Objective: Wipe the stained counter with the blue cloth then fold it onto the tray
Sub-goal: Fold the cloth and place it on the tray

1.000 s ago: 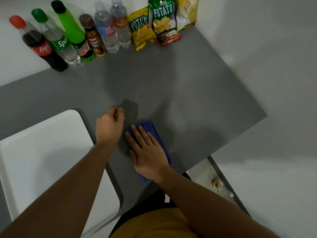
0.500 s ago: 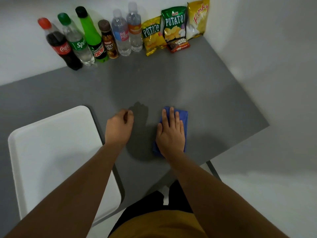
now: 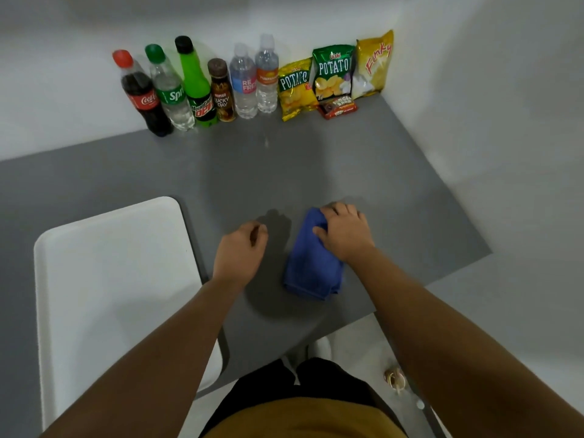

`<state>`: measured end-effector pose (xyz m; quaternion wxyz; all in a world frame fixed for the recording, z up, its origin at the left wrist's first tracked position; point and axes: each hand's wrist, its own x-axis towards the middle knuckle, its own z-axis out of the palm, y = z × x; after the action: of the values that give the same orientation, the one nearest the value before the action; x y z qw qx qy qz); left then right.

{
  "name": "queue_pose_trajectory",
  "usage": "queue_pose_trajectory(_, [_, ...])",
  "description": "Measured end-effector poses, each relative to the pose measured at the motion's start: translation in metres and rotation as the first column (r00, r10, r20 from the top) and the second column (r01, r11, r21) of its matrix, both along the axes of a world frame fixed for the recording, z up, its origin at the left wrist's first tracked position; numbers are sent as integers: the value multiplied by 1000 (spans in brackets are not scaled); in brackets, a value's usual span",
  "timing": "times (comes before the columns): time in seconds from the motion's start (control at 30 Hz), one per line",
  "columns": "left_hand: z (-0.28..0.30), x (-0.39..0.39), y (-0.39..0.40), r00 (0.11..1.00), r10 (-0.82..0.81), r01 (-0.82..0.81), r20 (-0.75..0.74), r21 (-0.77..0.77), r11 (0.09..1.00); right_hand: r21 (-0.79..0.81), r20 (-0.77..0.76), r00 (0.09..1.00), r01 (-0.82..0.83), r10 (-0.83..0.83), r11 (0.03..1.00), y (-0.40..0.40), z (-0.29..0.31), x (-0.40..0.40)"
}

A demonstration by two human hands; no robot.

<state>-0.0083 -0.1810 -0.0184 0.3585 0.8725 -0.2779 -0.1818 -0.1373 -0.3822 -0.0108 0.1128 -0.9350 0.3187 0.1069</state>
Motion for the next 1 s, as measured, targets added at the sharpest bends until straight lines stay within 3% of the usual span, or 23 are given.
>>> queue_pose_trajectory(0.23, [-19,-33,-8,996,-69,72,-58,54,996,141,24,999,32,-36,989,-15,2,-5])
queue_pose_trajectory(0.57, [-22,-80,-32,985,-137,152,-102,155,976,401,319,934,19,-158,916,-9,37,-45])
queue_pose_trajectory(0.77, [-13,-91,-20,946,-138,131,-294,-46,990,457,420,874,30,-246,889,-7,49,-62])
queue_pose_trajectory(0.87, [-10,-94,-8,906,-53,-2,-421,-131,991,470,433,856,55,-284,881,-5,48,-70])
queue_pose_trajectory(1.0, [-7,-97,16,876,59,-179,-480,-209,961,494,393,861,98,-323,864,3,41,-79])
